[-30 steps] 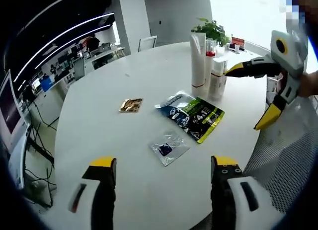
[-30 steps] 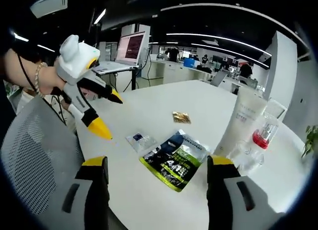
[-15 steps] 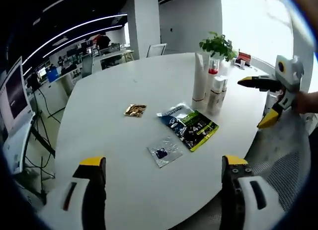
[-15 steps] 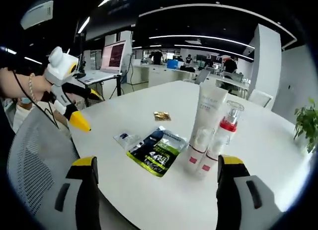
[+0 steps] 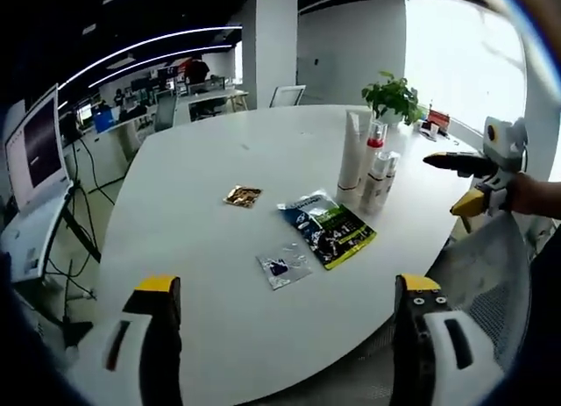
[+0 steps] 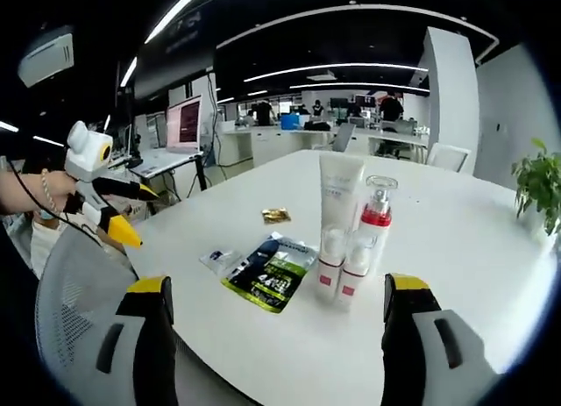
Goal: Arrange the skincare products in the storage area until every visible bottle or jar stands upright without overlapping.
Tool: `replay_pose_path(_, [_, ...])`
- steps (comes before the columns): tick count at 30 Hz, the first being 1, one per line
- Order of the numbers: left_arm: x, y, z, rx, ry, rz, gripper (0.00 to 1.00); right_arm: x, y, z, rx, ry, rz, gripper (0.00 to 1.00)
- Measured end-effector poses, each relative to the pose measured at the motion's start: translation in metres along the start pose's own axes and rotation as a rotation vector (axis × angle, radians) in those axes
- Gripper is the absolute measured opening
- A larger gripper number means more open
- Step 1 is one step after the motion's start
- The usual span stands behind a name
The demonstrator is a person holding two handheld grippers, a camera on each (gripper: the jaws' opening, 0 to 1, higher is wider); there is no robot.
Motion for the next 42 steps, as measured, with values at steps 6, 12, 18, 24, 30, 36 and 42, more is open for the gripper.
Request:
replay_pose_path(6, [-0.001, -0.006, -0.005, 0.015, 0.0, 0.004, 0.99, 0.002, -0.002, -0.003, 0.015, 0.007, 0.025, 1.0])
replay_pose_path(12, [-0.003, 0.009, -0.002, -0.014, -0.012, -0.013, 0.99, 0.003, 0.001, -0.004, 0.006, 0.025, 0.006, 1.0])
replay_pose_path(18, [0.001, 0.016, -0.002, -0.034, -0.007, -0.021, 0.99, 0.003, 0.004, -0.003, -0.006, 0.024, -0.026, 1.0])
replay_pose_path(24, [0.001, 0.016, 0.005, -0.041, 0.003, -0.022, 0.99, 0.004, 0.005, -0.004, -0.009, 0.027, -0.017, 1.0])
replay_pose_path(30, [0.0, 0.012, 0.013, -0.053, 0.008, -0.007, 0.99, 0.006, 0.006, -0.005, -0.006, 0.031, -0.01, 1.0])
replay_pose_path(36, [0.001, 0.01, 0.021, -0.07, 0.018, -0.003, 0.99, 0.005, 0.007, -0.006, -0.009, 0.026, -0.012, 1.0])
replay_pose_path(42, [0.002, 0.007, 0.03, -0.089, 0.029, 0.006, 0.99, 0.004, 0.008, -0.006, -0.014, 0.027, -0.013, 0.99])
Point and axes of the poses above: the point that each gripper's makers call its tool centre point, and the gripper's own axes: z roughly forward along the fingers, x roughly to its right, y roughly out of its underside, the point moved 1 cm from there along -z, roughly backward along the fingers, and after that the axes turned 2 degrees about z, right-handed, at the moved point
